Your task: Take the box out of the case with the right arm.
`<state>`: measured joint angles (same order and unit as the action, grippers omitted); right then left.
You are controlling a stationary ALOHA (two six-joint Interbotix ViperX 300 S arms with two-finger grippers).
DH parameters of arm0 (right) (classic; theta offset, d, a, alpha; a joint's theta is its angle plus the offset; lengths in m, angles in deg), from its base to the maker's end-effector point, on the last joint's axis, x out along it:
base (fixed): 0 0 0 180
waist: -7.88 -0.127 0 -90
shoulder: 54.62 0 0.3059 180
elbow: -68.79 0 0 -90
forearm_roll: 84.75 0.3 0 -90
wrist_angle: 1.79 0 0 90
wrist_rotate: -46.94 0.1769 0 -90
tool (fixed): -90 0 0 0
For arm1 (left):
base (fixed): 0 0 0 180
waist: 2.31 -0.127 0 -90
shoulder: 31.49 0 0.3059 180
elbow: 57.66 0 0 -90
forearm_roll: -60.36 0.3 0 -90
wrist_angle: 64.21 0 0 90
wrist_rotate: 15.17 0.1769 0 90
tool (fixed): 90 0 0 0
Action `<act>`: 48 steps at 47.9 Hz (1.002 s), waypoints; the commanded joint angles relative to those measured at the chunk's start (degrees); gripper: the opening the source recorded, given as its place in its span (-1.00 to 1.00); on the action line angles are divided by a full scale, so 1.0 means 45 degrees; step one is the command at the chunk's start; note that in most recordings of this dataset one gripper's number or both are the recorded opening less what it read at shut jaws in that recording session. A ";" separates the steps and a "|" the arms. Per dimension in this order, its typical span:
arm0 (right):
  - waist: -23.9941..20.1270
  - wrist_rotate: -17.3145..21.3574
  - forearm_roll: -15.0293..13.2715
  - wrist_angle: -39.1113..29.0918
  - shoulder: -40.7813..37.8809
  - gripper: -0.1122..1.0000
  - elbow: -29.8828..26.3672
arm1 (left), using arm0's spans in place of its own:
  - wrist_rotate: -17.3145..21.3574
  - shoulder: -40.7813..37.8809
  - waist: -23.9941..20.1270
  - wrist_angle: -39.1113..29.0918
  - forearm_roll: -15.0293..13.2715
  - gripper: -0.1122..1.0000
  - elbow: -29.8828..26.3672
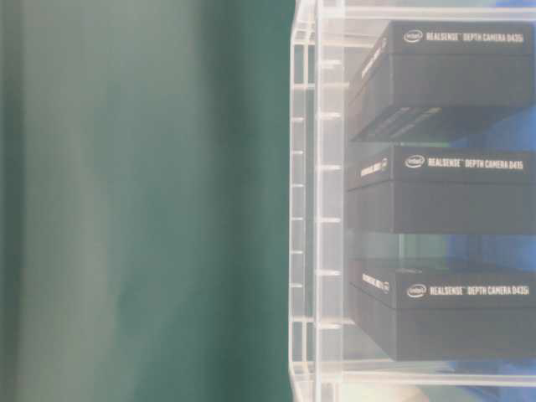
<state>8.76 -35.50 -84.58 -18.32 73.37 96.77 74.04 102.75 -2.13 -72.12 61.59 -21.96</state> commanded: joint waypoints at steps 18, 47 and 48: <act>0.0176 0.0156 0.0020 -0.4980 -0.0391 -0.81 -0.1133 | -0.0020 -0.0195 -0.0020 -0.5801 0.0059 -0.80 -0.2051; 0.0215 0.2500 -0.0117 -1.5801 -0.2871 -0.80 -0.3359 | -0.1016 -0.1973 0.0684 -1.6113 0.0000 -0.80 -0.4180; 0.0215 0.2500 -0.0117 -1.5820 -0.2910 -0.80 -0.3359 | -0.1016 -0.1992 0.0684 -1.6113 0.0020 -0.80 -0.4199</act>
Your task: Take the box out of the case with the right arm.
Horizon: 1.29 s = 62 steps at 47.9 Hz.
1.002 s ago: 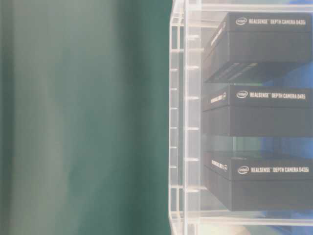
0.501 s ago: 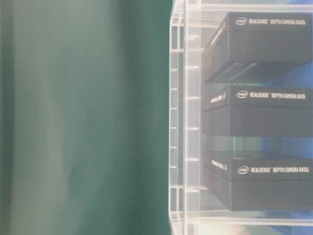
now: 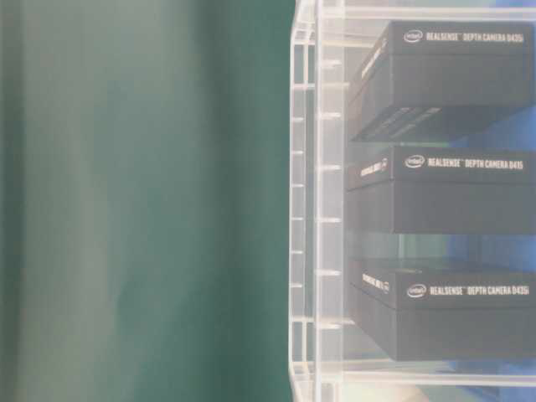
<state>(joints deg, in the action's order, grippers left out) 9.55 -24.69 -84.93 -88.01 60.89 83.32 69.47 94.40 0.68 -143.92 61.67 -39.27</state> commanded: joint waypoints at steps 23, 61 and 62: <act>0.0039 0.3125 -0.0039 -0.0312 -0.0234 -0.80 -0.0430 | 0.0000 -0.0176 0.0059 -0.0156 -0.0020 -0.80 -0.0352; 0.0332 1.4902 -0.0605 -0.0625 -0.0977 -0.80 -0.0391 | -0.0020 -0.0195 0.0059 -0.0156 0.0000 -0.80 -0.0352; 0.0430 1.4805 -0.0645 -0.0625 -0.0996 -0.81 -0.0391 | -0.0020 -0.0195 0.0059 -0.0156 0.0000 -0.80 -0.0352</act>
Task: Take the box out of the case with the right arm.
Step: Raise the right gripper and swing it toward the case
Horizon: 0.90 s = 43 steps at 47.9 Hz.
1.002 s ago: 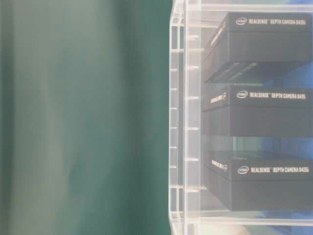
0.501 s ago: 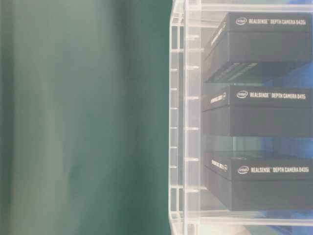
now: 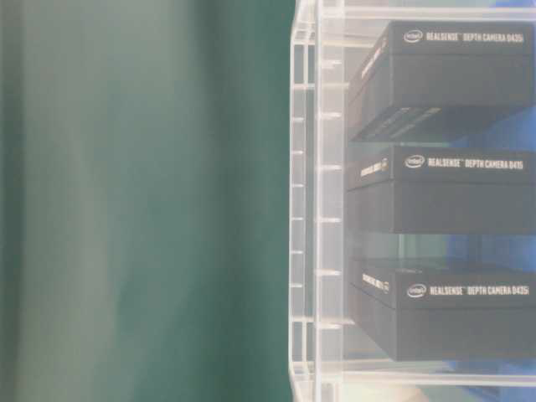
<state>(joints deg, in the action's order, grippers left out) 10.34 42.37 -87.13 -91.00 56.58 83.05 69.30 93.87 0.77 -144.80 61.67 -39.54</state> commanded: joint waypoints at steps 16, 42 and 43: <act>0.2773 -0.2539 -0.0332 0.0547 -0.0234 -0.81 -0.0391 | 0.0020 -0.0078 0.0039 0.0059 0.0000 -0.80 -0.0293; 0.3379 -0.3301 -0.0410 0.0957 -0.0488 -0.80 -0.0254 | 0.0020 -0.0078 0.0039 0.0059 0.0000 -0.80 -0.0293; 0.3379 -0.3301 -0.0430 0.0957 -0.0488 -0.80 -0.0234 | 0.0039 -0.0059 0.0039 0.0059 0.0000 -0.80 -0.0293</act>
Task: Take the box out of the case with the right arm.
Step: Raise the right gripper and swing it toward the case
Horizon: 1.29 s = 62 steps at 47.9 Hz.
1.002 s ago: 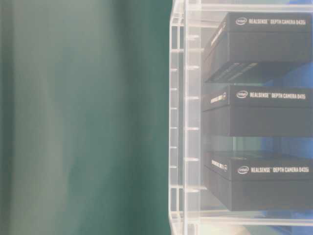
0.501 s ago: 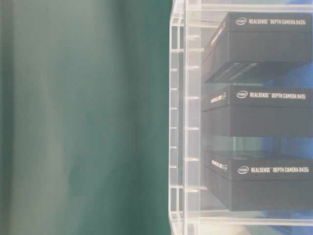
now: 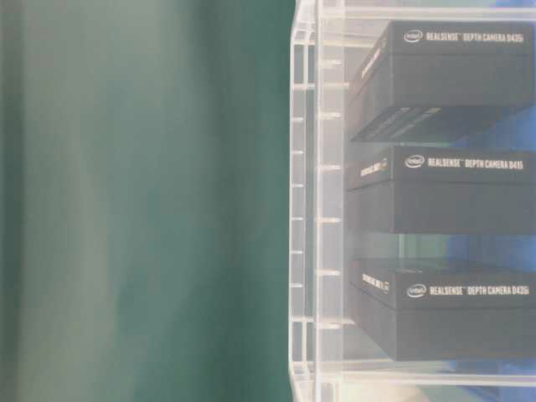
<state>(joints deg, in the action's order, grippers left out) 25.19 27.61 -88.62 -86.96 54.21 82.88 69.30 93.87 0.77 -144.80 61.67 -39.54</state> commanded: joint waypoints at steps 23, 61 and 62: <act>0.0098 0.0215 -0.0840 0.0000 -0.0313 0.89 -0.0059 | 0.0020 -0.0059 0.0039 0.0039 0.0000 -0.80 -0.0293; 0.0117 0.0723 -0.0859 -0.0137 -0.0352 0.87 -0.0059 | 0.0039 -0.0078 0.0039 -0.0059 0.0059 -0.80 -0.0273; 0.0098 0.0723 -0.0840 -0.0137 -0.0352 0.87 -0.0078 | 0.0039 -0.0078 0.0020 -0.0059 0.0059 -0.80 -0.0293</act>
<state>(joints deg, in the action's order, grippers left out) 25.46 30.77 -92.22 -87.31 52.37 83.32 69.39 93.78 0.77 -145.24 61.76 -39.54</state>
